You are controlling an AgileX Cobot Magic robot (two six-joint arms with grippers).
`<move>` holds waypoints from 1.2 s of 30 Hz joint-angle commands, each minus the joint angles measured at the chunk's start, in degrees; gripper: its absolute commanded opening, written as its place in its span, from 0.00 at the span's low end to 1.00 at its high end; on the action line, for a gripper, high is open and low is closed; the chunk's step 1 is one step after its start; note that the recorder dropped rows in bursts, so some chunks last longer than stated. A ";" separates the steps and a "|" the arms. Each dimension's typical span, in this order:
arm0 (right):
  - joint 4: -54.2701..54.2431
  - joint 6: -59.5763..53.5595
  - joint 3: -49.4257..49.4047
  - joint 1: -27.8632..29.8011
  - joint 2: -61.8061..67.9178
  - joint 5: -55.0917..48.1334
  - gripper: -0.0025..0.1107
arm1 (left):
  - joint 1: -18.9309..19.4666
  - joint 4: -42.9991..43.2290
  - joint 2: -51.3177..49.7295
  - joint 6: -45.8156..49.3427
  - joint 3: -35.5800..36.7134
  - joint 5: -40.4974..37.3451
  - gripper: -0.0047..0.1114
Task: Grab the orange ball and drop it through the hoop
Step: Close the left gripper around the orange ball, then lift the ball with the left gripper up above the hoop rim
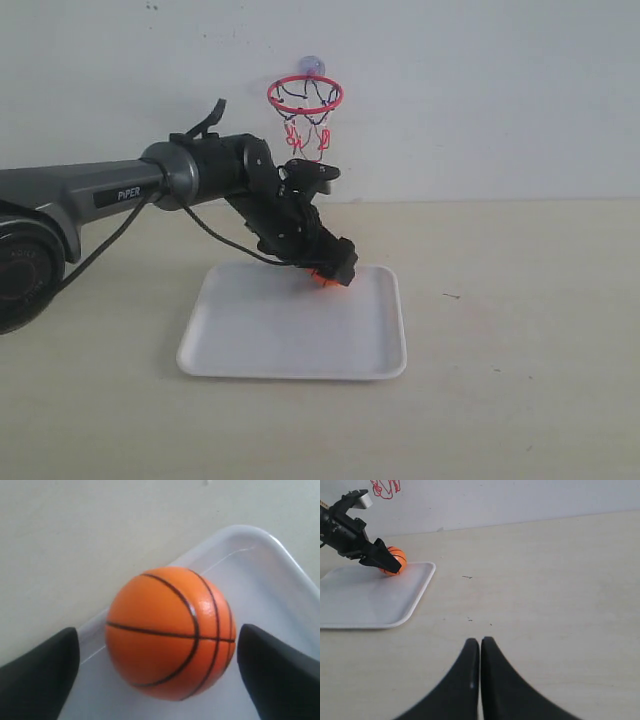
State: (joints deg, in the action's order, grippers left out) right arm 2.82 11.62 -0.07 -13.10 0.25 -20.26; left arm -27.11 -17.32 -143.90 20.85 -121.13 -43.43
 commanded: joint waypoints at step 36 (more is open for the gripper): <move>0.48 -0.19 0.07 -0.13 -0.25 0.71 0.02 | 12.21 -1.87 19.13 12.16 -0.16 -5.05 0.08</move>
State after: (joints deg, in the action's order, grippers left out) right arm 2.82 11.62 -0.07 -13.10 0.25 -20.26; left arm -15.28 -15.89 -126.95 27.16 -121.13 -54.03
